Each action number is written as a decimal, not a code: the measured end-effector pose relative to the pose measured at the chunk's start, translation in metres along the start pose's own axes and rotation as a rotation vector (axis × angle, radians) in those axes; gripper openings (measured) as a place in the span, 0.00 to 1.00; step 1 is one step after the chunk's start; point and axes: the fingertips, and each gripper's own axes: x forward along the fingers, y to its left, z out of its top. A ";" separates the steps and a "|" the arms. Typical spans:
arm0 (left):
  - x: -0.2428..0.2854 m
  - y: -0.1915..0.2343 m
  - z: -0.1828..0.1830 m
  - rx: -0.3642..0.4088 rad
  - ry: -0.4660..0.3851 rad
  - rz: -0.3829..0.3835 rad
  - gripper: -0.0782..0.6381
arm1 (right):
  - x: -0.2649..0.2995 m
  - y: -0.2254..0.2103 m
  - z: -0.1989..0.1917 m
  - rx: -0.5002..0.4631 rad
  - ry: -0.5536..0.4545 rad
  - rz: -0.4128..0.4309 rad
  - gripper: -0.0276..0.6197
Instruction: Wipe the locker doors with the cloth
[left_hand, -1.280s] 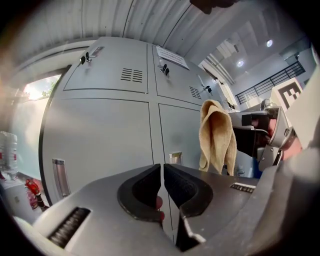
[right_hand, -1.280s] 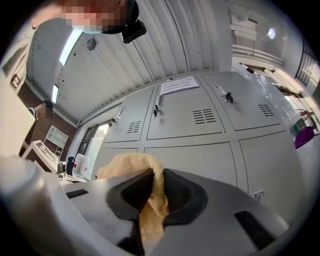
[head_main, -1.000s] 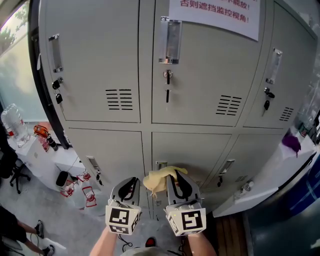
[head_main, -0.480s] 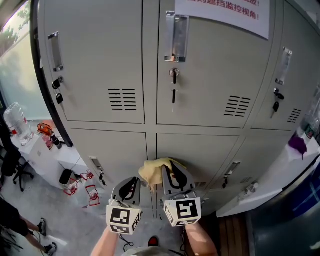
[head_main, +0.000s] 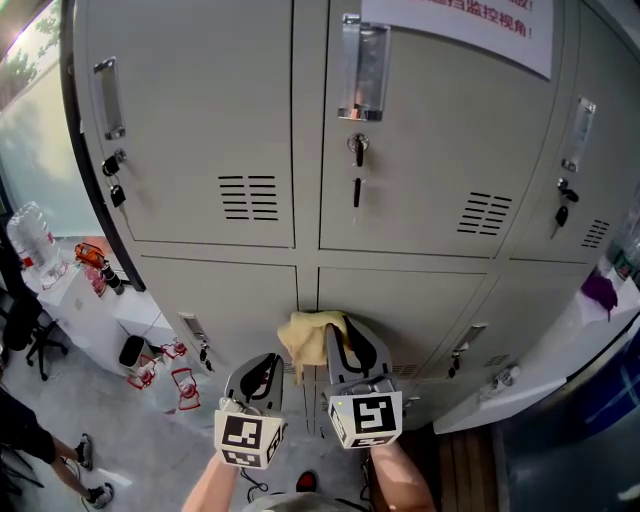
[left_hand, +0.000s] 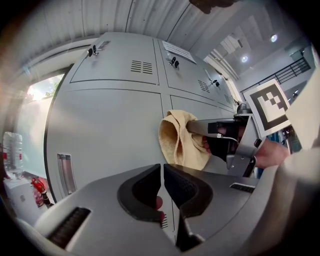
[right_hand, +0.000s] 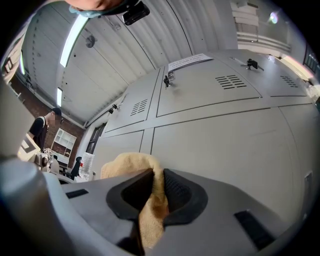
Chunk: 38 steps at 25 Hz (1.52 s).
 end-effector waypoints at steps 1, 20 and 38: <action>0.000 -0.001 0.000 0.000 -0.001 -0.002 0.16 | 0.000 -0.001 0.000 -0.001 -0.001 -0.005 0.15; 0.012 -0.027 0.000 -0.012 -0.007 -0.069 0.16 | -0.040 -0.078 -0.009 -0.054 0.045 -0.181 0.15; 0.025 -0.046 -0.002 -0.020 -0.004 -0.129 0.16 | -0.093 -0.174 -0.018 -0.148 0.125 -0.423 0.15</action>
